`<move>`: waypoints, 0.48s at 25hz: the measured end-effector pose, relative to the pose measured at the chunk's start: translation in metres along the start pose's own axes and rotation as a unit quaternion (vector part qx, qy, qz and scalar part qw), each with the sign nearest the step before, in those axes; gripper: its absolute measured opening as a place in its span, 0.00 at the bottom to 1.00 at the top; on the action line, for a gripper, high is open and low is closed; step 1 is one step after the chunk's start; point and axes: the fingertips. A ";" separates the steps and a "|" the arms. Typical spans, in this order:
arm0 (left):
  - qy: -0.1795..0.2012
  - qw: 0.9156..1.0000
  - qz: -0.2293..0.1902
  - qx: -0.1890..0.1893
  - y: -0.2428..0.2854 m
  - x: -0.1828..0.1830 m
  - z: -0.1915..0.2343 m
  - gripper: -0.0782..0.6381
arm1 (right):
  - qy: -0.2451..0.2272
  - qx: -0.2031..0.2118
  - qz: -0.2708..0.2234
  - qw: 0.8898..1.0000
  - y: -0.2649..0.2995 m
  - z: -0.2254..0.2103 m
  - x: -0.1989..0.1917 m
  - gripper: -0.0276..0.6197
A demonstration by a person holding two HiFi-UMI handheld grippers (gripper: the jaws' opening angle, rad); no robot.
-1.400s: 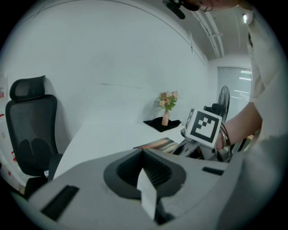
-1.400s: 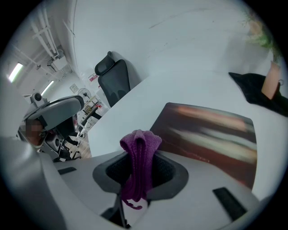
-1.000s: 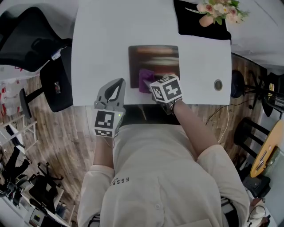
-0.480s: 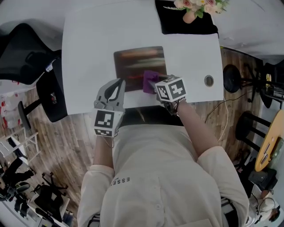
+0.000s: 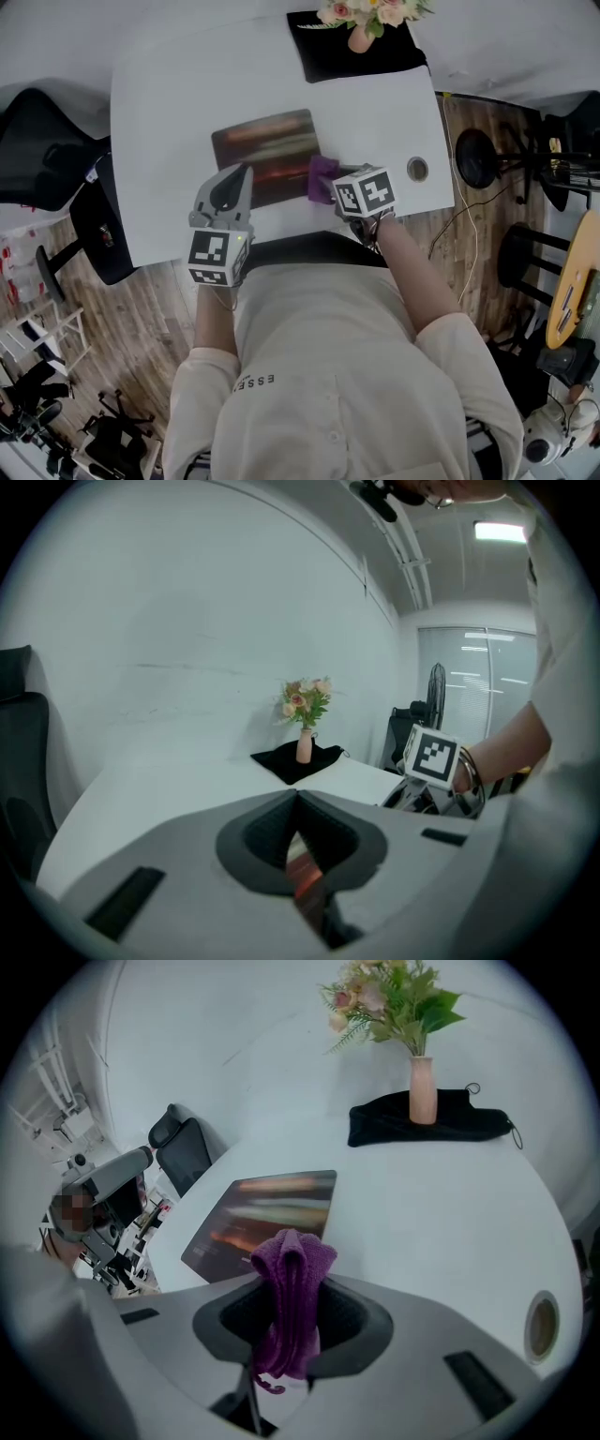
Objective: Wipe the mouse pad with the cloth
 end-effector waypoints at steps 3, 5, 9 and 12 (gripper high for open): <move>0.007 1.000 0.001 -0.006 0.009 0.004 -0.005 0.11 | 0.006 -0.009 -0.002 1.000 -0.007 -0.014 -0.003 0.22; 0.012 1.000 0.002 -0.008 0.014 0.007 -0.006 0.11 | 0.005 -0.018 -0.001 1.000 -0.012 -0.023 -0.004 0.22; 0.021 1.000 0.004 -0.004 0.016 0.012 -0.006 0.11 | -0.026 -0.046 -0.001 0.999 -0.023 -0.033 0.000 0.22; 0.028 1.000 0.002 0.005 0.013 0.019 -0.001 0.11 | -0.053 -0.045 -0.029 0.997 -0.033 -0.029 0.018 0.22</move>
Point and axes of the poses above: the fingertips, and each gripper's own axes: y forward along the fingers, z to its left, x out of its top, and after that the axes turned 2 degrees about z, right-handed
